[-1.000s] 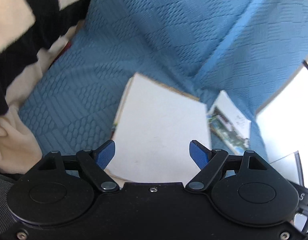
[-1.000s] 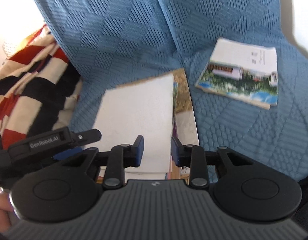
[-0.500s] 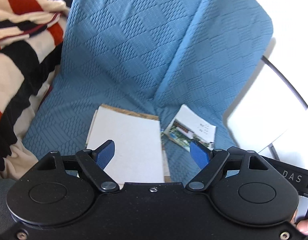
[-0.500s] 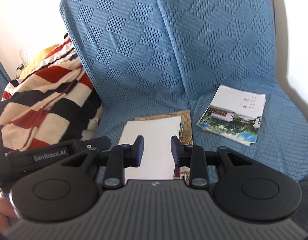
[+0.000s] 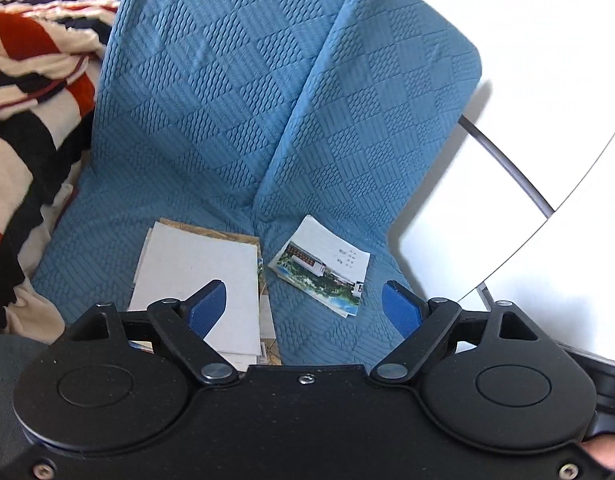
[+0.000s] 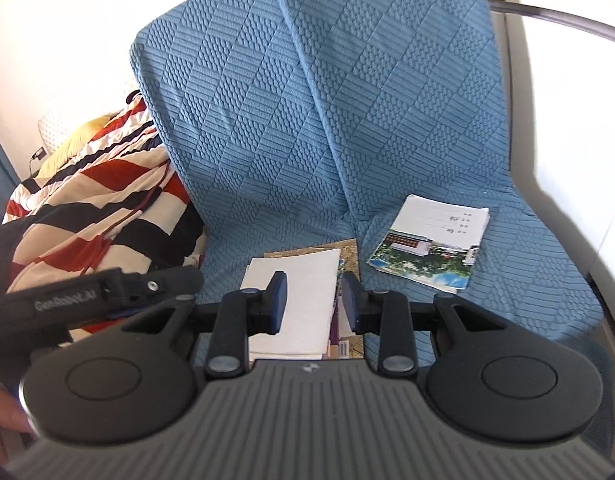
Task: Organize objects
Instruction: 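Lift both open grippers up and back away from the book stack, then move both open grippers over the loose photo booklet on the seat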
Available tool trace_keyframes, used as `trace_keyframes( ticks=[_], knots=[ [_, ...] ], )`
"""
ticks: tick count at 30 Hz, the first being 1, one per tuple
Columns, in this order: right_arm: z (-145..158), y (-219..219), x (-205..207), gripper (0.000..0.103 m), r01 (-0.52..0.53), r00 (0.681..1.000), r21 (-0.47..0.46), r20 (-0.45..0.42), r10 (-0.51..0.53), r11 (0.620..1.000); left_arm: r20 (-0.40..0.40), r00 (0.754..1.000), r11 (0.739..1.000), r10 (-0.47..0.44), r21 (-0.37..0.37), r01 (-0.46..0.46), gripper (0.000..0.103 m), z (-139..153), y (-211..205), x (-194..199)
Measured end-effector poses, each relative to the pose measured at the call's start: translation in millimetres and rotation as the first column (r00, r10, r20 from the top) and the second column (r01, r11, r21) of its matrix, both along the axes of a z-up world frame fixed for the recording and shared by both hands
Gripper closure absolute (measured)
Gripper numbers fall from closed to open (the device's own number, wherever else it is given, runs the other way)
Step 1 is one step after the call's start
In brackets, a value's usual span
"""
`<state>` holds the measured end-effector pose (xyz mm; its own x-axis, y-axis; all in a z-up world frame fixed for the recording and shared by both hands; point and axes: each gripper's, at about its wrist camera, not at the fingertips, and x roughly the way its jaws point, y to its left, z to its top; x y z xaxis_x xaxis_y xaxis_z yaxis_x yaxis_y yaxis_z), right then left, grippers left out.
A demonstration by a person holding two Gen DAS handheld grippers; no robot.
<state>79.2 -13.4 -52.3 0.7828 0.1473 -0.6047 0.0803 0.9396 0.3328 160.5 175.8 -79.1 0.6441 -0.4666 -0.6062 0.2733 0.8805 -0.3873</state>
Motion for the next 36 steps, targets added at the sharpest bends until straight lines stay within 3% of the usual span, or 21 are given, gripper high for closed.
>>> trace_keyframes(
  ticks=[10, 11, 12, 14, 27, 36],
  knots=[
    [13.4, -19.3, -26.9, 0.068, 0.029, 1.000, -0.014, -0.007, -0.029, 0.999, 0.070, 0.996, 0.998, -0.050, 0.042, 0.047, 0.002, 32.8, -28.2, -33.5],
    [13.5, -20.8, -28.4, 0.059, 0.032, 0.999, -0.014, -0.010, -0.032, 0.999, 0.077, 0.996, 0.998, -0.051, 0.036, 0.049, 0.001, 34.5, -30.0, -36.2],
    [13.5, -22.6, -29.9, 0.041, 0.033, 0.999, -0.015, -0.012, -0.033, 0.999, 0.085, 0.995, 0.998, -0.049, 0.032, 0.046, 0.001, 35.8, -31.6, -38.4],
    [12.5, -26.7, -33.0, 0.016, 0.037, 0.999, -0.004, -0.007, -0.037, 0.999, 0.092, 0.995, 0.998, -0.050, 0.032, 0.047, 0.001, 37.3, -34.7, -41.2],
    [-5.9, -39.7, -23.9, 0.016, 0.080, 0.997, -0.003, -0.022, -0.080, 0.997, 0.072, 0.995, 0.995, -0.073, 0.067, 0.068, 0.001, 17.2, -48.8, -28.1],
    [-43.2, -52.3, -0.6, 0.016, 0.119, 0.993, -0.010, -0.014, -0.119, 0.993, 0.058, 0.995, 0.995, -0.079, 0.073, 0.075, 0.001, -22.1, -59.3, 20.1]
  ],
)
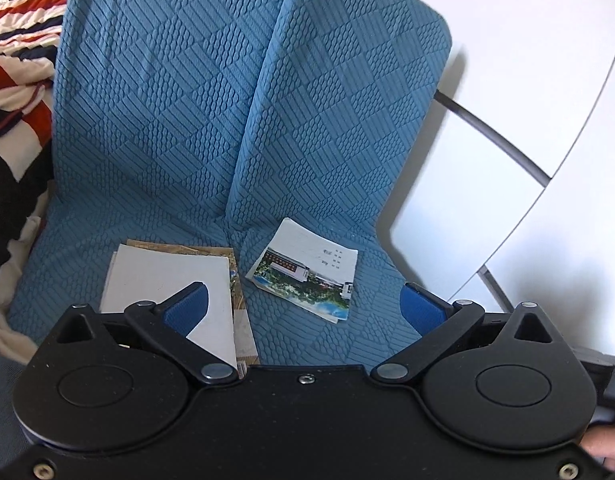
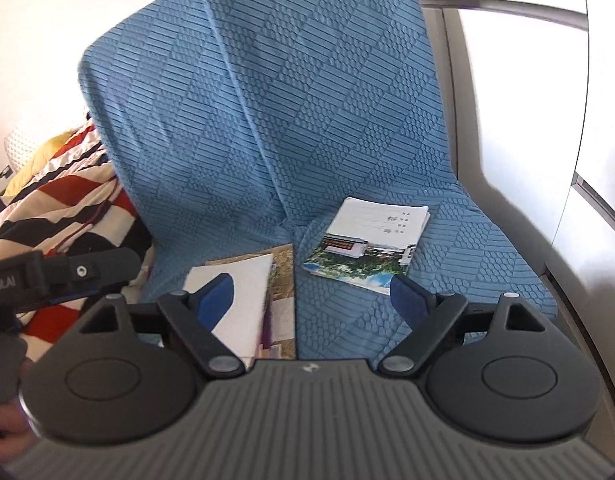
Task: Organize objects
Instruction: 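Move both open grippers over the loose photo booklet on the seat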
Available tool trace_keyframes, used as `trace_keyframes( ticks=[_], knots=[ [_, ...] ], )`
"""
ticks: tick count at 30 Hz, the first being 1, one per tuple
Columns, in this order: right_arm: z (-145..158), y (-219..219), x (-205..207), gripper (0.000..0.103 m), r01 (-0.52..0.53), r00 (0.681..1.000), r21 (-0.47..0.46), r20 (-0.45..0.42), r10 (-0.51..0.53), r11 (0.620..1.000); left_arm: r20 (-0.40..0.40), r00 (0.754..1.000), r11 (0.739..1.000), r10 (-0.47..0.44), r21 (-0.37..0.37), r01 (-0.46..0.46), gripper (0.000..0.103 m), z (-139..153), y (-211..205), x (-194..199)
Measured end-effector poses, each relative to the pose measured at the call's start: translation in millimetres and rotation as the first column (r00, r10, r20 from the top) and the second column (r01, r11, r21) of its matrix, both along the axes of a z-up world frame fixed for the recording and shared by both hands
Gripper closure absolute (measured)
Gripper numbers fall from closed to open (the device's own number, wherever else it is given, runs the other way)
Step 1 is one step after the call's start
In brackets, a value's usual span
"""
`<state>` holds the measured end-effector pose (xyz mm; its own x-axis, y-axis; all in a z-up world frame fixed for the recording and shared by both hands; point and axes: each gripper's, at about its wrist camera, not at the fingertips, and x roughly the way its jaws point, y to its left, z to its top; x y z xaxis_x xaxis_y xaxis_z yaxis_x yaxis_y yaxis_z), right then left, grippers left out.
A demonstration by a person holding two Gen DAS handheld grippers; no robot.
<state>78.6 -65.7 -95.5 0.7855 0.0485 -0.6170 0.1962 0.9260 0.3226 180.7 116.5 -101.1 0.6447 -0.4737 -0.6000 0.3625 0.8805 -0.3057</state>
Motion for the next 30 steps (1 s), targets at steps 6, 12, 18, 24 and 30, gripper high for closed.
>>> trace_keyframes(
  ticks=[6, 12, 18, 24, 30],
  knots=[
    [-32.7, -13.2, 14.9, 0.016, 0.021, 1.000, 0.012, 0.007, -0.021, 1.000, 0.002, 1.000, 1.000, -0.002, 0.001, 0.002, 0.001, -39.1, -12.6, 33.2],
    [-69.5, -23.8, 27.8, 0.017, 0.049, 0.999, 0.024, -0.016, -0.049, 0.999, 0.003, 0.999, 0.999, -0.034, 0.033, 0.034, 0.001, -69.7, -31.4, 54.8],
    [-99.9, -34.1, 37.4, 0.017, 0.078, 0.997, 0.024, -0.028, -0.077, 0.997, 0.001, 0.999, 0.996, -0.051, 0.072, 0.051, 0.001, -92.7, -50.5, 76.7],
    [-122.8, -39.9, 48.7, 0.017, 0.100, 0.995, 0.049, 0.009, -0.101, 0.994, -0.038, 0.996, 0.992, -0.080, 0.092, 0.083, 0.003, -112.7, -65.6, 98.1],
    [-142.4, -42.3, 68.3, 0.018, 0.100, 0.995, 0.075, -0.026, -0.098, 0.992, -0.064, 0.995, 0.994, -0.076, 0.071, 0.080, 0.003, -122.5, -73.8, 120.2]
  ],
)
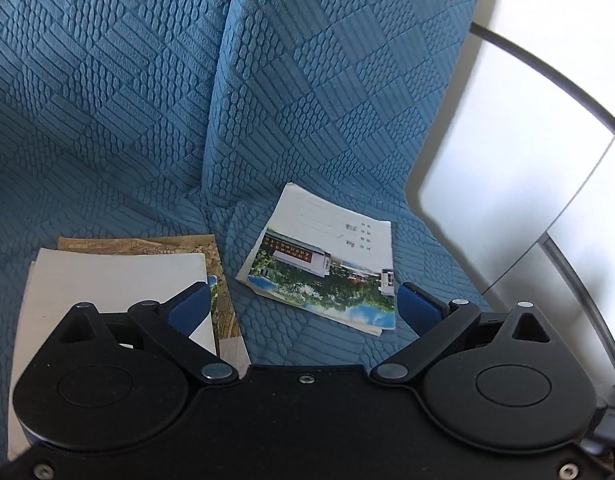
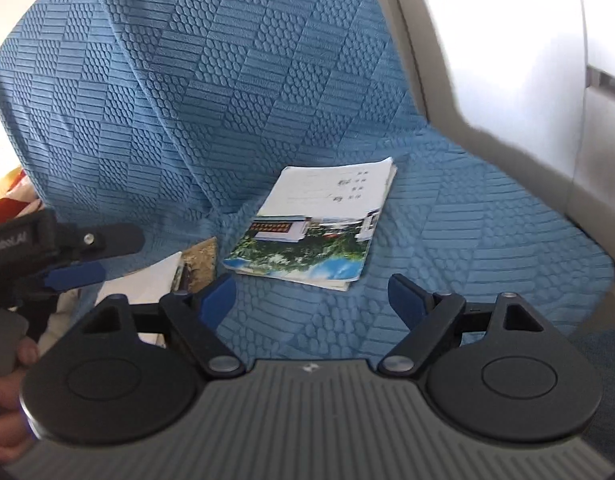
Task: Organize objects
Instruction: 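Move both open grippers over the loose photo booklet on the seat, then lower the left gripper onto the photo booklet edge and close it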
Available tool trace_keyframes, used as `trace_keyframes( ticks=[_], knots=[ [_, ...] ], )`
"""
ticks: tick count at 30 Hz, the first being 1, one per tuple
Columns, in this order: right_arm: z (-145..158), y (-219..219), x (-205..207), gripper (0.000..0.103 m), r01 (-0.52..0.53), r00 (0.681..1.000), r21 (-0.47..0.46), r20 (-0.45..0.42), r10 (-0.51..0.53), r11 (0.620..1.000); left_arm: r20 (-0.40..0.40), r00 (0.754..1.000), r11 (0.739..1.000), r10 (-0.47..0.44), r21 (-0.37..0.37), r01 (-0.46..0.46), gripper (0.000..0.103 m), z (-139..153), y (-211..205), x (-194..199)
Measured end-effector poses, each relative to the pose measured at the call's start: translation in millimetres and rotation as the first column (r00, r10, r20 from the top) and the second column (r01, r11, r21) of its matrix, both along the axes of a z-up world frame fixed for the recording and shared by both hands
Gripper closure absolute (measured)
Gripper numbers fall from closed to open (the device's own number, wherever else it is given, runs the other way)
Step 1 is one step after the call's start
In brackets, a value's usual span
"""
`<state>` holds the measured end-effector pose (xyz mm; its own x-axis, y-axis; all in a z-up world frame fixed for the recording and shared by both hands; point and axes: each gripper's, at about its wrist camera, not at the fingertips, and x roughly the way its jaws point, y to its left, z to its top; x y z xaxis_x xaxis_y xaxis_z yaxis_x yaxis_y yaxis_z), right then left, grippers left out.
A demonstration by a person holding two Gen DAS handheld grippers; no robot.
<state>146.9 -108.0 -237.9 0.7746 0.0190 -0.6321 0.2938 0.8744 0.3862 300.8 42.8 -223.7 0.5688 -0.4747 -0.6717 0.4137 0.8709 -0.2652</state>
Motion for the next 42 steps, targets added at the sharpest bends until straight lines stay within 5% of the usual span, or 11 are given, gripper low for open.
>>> trace_keyframes(
  ticks=[11, 25, 35, 42],
  knots=[
    [-20.7, -10.7, 32.1, 0.024, 0.001, 0.998, 0.047, -0.058, 0.002, 0.999, -0.013, 1.000, 1.000, -0.009, 0.007, 0.009, 0.012, -12.6, -21.2, 41.9],
    [-56.5, -39.1, 68.1, 0.059, 0.076, 0.988, 0.191, -0.144, -0.049, 0.979, -0.180, 0.982, 0.997, -0.058, -0.064, 0.047, 0.064, -54.4, -42.6, 88.6],
    [-76.4, -50.5, 74.5, 0.064, 0.128, 0.984, 0.348, -0.160, -0.076, 0.929, -0.272, 0.959, 0.997, -0.080, -0.005, 0.081, 0.075, -94.4, -61.5, 103.2],
    [-74.8, -59.2, 70.8, 0.064, 0.132, 0.991, 0.452, -0.095, -0.099, 0.882, -0.346, 0.933, 0.994, -0.096, -0.082, 0.071, 0.075, -101.8, -54.9, 111.8]
  ],
)
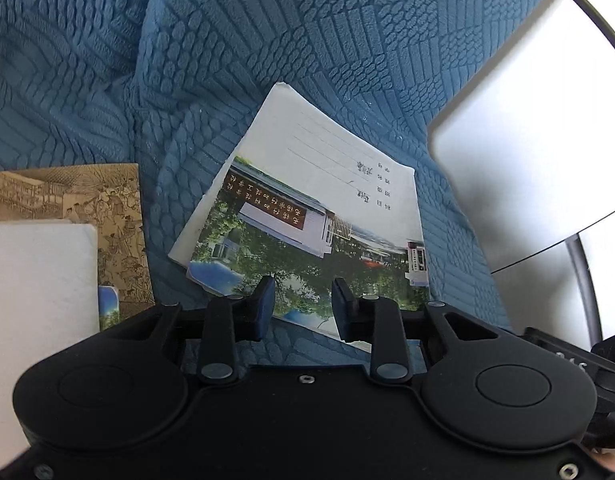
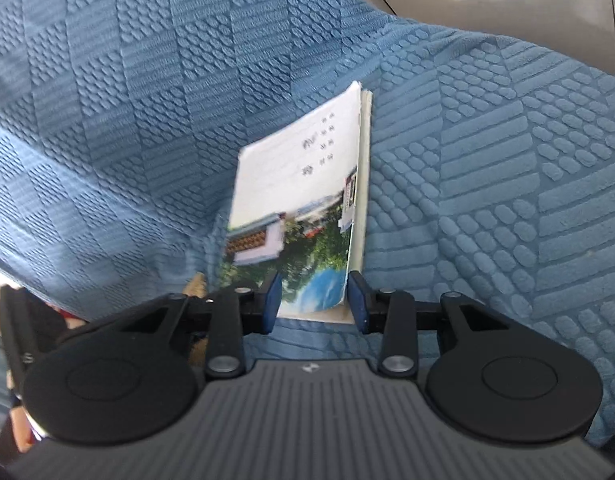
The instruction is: Organize objects
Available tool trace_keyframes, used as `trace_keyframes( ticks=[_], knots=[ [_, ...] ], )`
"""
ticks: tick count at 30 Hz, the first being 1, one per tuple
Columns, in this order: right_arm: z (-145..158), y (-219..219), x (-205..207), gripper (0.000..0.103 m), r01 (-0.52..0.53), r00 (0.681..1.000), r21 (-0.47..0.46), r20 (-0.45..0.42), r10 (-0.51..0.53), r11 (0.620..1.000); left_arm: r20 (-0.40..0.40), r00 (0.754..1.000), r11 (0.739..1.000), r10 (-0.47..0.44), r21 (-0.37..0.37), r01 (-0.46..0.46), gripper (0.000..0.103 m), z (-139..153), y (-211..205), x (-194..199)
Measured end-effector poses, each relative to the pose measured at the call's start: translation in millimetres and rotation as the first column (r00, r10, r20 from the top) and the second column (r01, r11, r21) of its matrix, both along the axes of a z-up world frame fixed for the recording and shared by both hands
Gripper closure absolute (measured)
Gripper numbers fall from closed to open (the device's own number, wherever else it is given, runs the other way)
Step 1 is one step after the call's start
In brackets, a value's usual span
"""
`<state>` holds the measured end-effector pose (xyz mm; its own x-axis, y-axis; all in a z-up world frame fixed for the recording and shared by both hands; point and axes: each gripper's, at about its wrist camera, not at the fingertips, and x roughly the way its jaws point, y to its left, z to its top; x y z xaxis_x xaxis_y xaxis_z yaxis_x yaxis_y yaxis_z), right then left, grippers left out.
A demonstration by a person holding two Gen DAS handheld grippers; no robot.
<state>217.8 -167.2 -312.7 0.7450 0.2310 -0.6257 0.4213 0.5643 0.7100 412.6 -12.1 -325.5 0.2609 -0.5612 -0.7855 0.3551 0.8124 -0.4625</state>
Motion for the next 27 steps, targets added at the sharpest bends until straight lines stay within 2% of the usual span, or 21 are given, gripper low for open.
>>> trace_keyframes(
  ticks=[2, 5, 7, 10, 11, 12, 13, 16, 17, 19, 22, 23, 25, 27],
  knots=[
    [2.9, -0.7, -0.5, 0.064, 0.003, 1.000, 0.007, 0.027, -0.003, 1.000, -0.016, 1.000, 1.000, 0.014, -0.025, -0.015, 0.076, -1.5, 4.6, 0.8],
    [6.7, -1.5, 0.7, 0.073, 0.007, 0.998, 0.004, 0.069, -0.007, 1.000, -0.038, 0.999, 0.998, 0.026, -0.053, -0.028, 0.076, -2.5, 8.4, 2.4],
    [5.4, -2.4, 3.6, 0.073, 0.003, 0.997, 0.016, 0.079, -0.005, 1.000, -0.060, 0.998, 0.995, 0.030, -0.090, -0.035, 0.076, -5.1, 12.5, 4.0],
    [-1.7, -2.6, 9.8, 0.077, 0.014, 0.999, 0.022, 0.032, -0.015, 1.000, -0.093, 0.995, 0.991, 0.041, -0.126, -0.053, 0.075, -7.8, 17.6, 5.8],
    [-3.7, -1.9, 11.0, 0.085, 0.017, 1.000, 0.006, 0.003, -0.017, 1.000, -0.107, 0.993, 0.989, 0.044, -0.136, -0.058, 0.075, -7.8, 19.5, 6.0],
    [-5.7, -1.6, 12.2, 0.092, 0.021, 1.000, 0.001, -0.013, -0.021, 1.000, -0.122, 0.991, 0.987, 0.046, -0.146, -0.064, 0.073, -7.8, 20.9, 5.1],
    [-6.9, -0.9, 11.8, 0.094, 0.022, 1.000, 0.004, -0.016, -0.022, 1.000, -0.136, 0.989, 0.985, 0.048, -0.158, -0.070, 0.066, -7.5, 22.2, 4.4],
    [-4.8, 0.1, 10.3, 0.095, 0.022, 1.000, 0.021, 0.001, -0.022, 1.000, -0.168, 0.985, 0.970, 0.051, -0.225, -0.088, 0.047, -6.5, 26.7, 1.7],
    [-3.2, -0.6, 9.1, 0.095, 0.027, 1.000, 0.036, 0.009, -0.027, 0.999, -0.184, 0.981, 0.963, 0.052, -0.252, -0.099, 0.045, -7.3, 28.0, -0.2],
    [0.0, -1.9, 7.2, 0.095, 0.035, 0.999, 0.071, 0.032, -0.037, 0.997, -0.244, 0.968, 0.938, 0.063, -0.317, -0.141, 0.037, -10.8, 34.7, -4.7],
    [8.3, -0.4, 7.1, 0.096, 0.040, 0.997, 0.089, 0.066, -0.046, 0.995, -0.324, 0.945, 0.894, 0.043, -0.409, -0.181, 0.032, -15.3, 41.7, -13.2],
    [11.6, 0.2, 7.0, 0.096, 0.040, 0.996, 0.091, 0.075, -0.047, 0.995, -0.339, 0.940, 0.876, 0.043, -0.440, -0.199, 0.032, -16.1, 43.7, -16.6],
    [16.3, 0.5, 5.9, 0.096, 0.040, 0.995, 0.104, 0.089, -0.049, 0.994, -0.367, 0.929, 0.822, 0.044, -0.515, -0.242, 0.028, -19.2, 48.4, -21.8],
    [19.2, -0.5, 4.5, 0.096, 0.040, 0.993, 0.129, 0.103, -0.053, 0.991, -0.402, 0.914, 0.790, 0.051, -0.544, -0.284, 0.028, -23.9, 49.6, -24.0]
  ],
)
